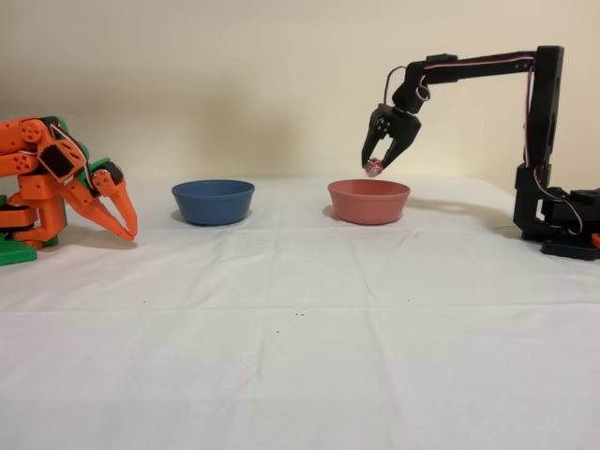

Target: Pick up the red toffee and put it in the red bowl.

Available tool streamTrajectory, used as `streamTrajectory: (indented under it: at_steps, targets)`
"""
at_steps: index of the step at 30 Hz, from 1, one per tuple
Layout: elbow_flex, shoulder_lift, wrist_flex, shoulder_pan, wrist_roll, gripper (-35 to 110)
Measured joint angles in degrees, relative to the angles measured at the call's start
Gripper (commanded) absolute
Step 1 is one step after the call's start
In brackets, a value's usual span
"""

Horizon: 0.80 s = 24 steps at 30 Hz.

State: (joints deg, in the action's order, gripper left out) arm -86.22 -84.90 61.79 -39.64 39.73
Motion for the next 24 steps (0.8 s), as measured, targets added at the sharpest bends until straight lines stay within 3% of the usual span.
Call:
streamTrajectory:
  at_steps: [7,16,24]
  targets:
    - [0.2,3.2,-0.6,0.2,0.6,6]
    - [0.6,4.3,-0.4,-0.1,0.5,28]
    - [3.4,4.3,2.0,-0.5,1.0,30]
